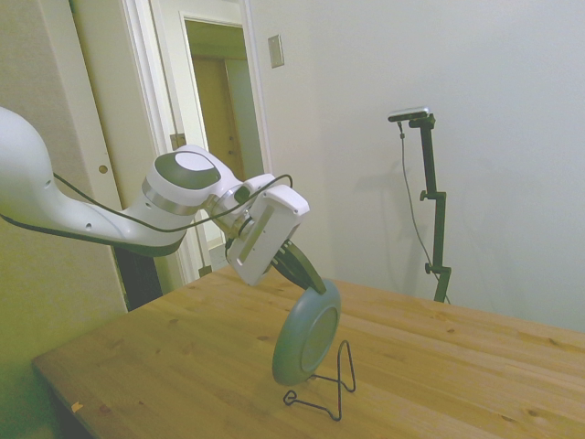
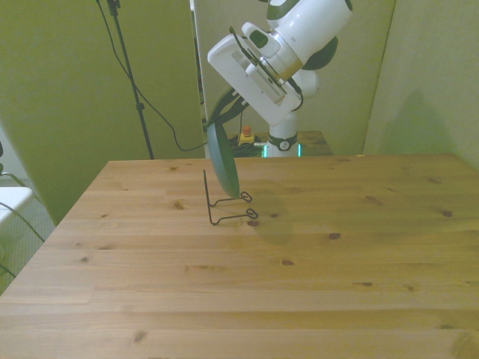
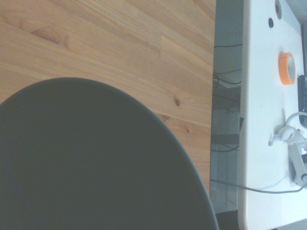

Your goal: Load the plate

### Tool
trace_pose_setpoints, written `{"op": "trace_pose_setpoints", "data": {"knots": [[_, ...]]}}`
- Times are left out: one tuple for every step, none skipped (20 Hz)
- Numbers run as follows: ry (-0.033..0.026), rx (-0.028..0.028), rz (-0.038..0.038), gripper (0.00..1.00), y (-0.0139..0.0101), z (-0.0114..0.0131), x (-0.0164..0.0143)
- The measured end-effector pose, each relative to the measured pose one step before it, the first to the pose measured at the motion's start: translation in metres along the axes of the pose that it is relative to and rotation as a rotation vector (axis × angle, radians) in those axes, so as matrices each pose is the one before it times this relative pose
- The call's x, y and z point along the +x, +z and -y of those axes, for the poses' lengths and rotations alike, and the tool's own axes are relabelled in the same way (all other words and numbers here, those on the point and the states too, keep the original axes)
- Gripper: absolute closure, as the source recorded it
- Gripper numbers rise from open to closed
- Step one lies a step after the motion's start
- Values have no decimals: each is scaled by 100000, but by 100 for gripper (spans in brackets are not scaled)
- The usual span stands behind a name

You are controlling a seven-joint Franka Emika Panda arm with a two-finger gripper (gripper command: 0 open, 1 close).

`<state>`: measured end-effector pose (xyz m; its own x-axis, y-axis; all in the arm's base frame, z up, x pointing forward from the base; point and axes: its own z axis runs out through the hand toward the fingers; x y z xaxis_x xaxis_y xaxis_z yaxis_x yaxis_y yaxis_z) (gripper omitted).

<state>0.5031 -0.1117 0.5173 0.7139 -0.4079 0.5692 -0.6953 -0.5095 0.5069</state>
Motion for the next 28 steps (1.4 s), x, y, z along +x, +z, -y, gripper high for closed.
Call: {"op": "trace_pose_setpoints", "data": {"knots": [[293, -103, 244, 100, 198, 234, -85], [172, -141, 175, 100, 160, 195, -87], [71, -211, 217, 100, 191, 214, -103], [-4, -226, 191, 100, 173, 193, -106], [-49, -239, 83, 100, 145, 171, -105], [-110, -326, 39, 100, 168, 162, -136], [-9, -152, 121, 100, 106, 90, -124], [160, -132, 186, 100, 109, 82, -124], [257, -91, 141, 100, 84, 77, -94], [161, -79, 76, 100, 61, 71, -54], [144, -89, 46, 100, 59, 58, -37], [100, 13, -127, 100, 43, 61, -13], [-82, -74, -274, 100, 40, 56, -2], [-148, -57, -200, 0, 37, 48, -6], [-178, -3, -283, 0, 18, 36, -1], [-120, 159, -224, 0, -2, 36, -5], [-37, 279, -166, 0, -15, 35, 4], [-19, 220, -110, 0, -9, 26, 3], [-18, 38, -4, 0, 10, 7, -9], [-11, -43, 57, 0, 32, -8, -15], [-10, -53, 71, 0, 45, -11, -19], [-1, -56, 72, 0, 44, -14, -15], [10, -48, 63, 0, 39, -16, -9], [16, -35, 47, 0, 29, -15, -3], [28, -28, 37, 0, 24, -17, 3], [39, -24, 26, 0, 19, -20, 10], [44, -31, 42, 0, 27, -23, 8], [57, -36, 48, 0, 33, -28, 12]]}}
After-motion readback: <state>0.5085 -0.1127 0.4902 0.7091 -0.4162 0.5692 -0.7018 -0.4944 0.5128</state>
